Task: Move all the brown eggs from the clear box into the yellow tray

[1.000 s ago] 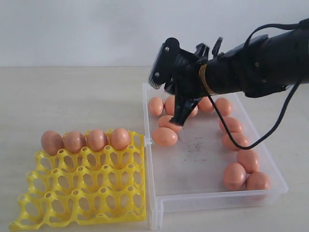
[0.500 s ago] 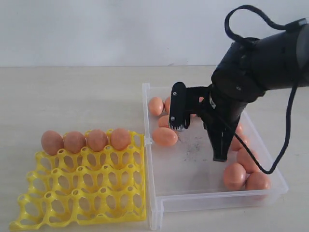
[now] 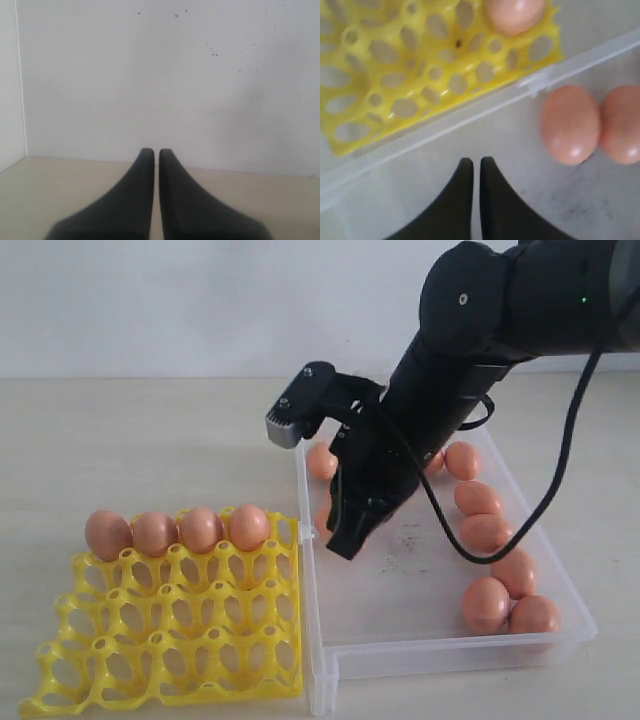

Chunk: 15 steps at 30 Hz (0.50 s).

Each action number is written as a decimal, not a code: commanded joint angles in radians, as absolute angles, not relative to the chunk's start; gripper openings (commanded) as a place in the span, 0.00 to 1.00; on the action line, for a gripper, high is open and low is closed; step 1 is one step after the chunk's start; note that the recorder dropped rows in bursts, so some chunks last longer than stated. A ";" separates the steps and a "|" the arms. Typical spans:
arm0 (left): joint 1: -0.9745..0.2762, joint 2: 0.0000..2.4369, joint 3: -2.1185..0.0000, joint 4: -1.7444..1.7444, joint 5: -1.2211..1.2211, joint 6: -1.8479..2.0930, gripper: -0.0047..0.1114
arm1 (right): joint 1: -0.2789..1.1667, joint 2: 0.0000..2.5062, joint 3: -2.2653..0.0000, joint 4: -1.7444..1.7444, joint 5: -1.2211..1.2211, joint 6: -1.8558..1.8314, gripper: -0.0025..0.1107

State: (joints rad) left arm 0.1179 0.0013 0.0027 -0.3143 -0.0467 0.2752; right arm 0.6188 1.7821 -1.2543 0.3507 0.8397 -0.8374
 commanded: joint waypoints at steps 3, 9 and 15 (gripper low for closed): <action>0.117 0.000 0.000 -0.319 -0.052 0.279 0.07 | 0.616 1.777 -1.259 0.355 0.399 -0.819 0.02; 0.117 0.000 0.000 -0.319 -0.052 0.279 0.07 | 0.618 1.801 -1.259 0.354 -0.041 -0.767 0.02; 0.117 0.000 0.000 -0.319 -0.052 0.279 0.07 | 0.618 1.842 -1.234 0.454 -0.297 -0.899 0.02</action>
State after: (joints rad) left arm 0.1179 0.0013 0.0027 -0.3143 -0.0467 0.2752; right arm 0.6188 1.8343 -1.2521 0.3763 -0.1756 -0.8832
